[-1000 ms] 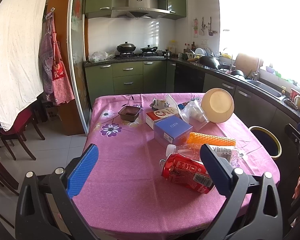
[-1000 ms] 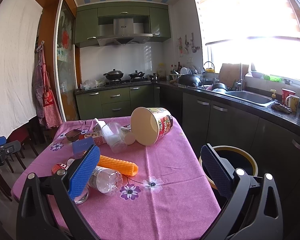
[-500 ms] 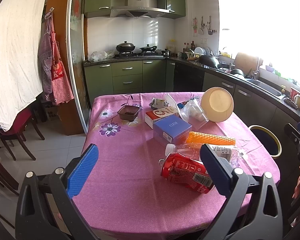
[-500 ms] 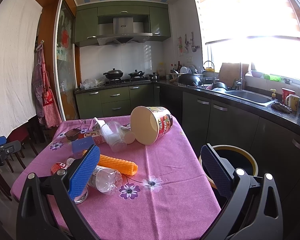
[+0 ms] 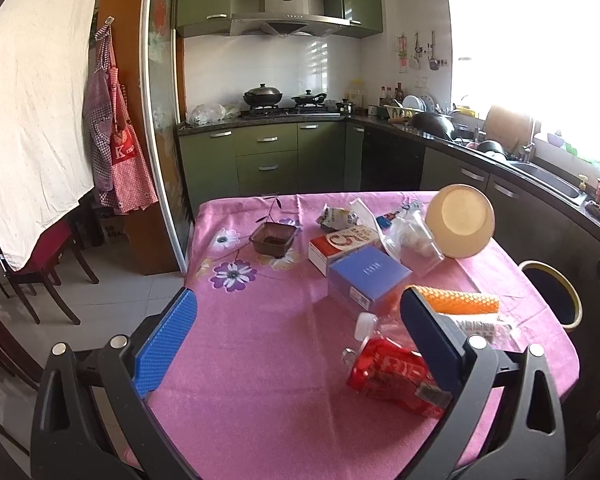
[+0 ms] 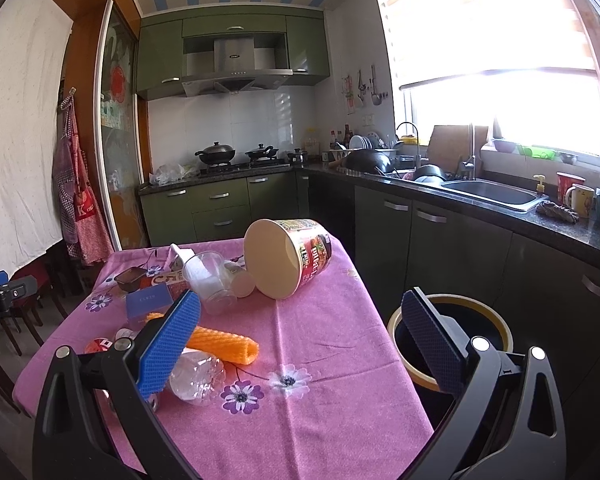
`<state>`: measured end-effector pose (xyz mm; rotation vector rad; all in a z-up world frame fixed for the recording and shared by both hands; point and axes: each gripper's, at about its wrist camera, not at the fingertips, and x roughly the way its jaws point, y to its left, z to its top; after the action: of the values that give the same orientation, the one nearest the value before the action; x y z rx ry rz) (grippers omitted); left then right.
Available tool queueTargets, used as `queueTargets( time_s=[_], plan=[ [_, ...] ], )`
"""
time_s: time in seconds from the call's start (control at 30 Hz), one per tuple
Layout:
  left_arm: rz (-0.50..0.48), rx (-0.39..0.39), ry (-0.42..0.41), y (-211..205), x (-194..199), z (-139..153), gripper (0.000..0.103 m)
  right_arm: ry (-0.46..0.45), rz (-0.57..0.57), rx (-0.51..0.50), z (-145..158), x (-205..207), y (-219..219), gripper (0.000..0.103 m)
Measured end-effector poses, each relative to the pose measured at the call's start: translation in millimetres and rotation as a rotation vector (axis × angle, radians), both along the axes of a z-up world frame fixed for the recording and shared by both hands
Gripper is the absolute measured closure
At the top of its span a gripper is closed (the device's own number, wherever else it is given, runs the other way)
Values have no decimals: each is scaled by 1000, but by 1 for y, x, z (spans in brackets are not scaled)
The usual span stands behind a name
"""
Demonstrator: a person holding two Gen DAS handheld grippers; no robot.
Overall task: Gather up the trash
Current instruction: 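Grasp the paper noodle cup by its rim with the right gripper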
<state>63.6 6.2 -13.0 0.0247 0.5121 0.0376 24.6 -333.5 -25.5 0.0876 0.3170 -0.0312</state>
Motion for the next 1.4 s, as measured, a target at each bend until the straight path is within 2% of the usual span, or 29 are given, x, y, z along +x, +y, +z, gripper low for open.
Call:
queueTargets(
  time_s=[0.03,0.17,0.27,0.4,0.53,0.63,0.87,1.03,1.17,1.23,1.27,1.4],
  plan=[
    [10,3,-6,3,10,2,6,4,4,-3,2,8,-1,7],
    [22,1,-35,13,54,14,6,50,39,4,10,56,-5,36],
    [21,-17,-55,15,85,21,6,125,103,37,8,102,-6,49],
    [32,-39,-86,15,134,18,6,210,106,-12,-5,164,3,71],
    [55,-56,-61,14,181,-1,6,279,75,-36,-24,221,8,73],
    [74,-55,-33,13,200,-19,6,316,47,-46,-39,256,10,73],
    [73,-56,-20,15,205,-39,6,336,-52,-83,-61,308,12,73],
    [54,-100,2,22,205,-41,6,335,-85,-107,-70,330,14,73],
    [47,-96,10,21,206,-43,6,323,-94,-119,-75,340,13,73],
    [42,-94,15,20,206,-45,6,322,-99,-119,-76,338,13,78],
    [40,-94,16,19,206,-45,6,317,-100,-115,-76,340,10,86],
    [38,-91,15,18,206,-46,6,323,-100,-58,-75,342,-7,96]
  ],
)
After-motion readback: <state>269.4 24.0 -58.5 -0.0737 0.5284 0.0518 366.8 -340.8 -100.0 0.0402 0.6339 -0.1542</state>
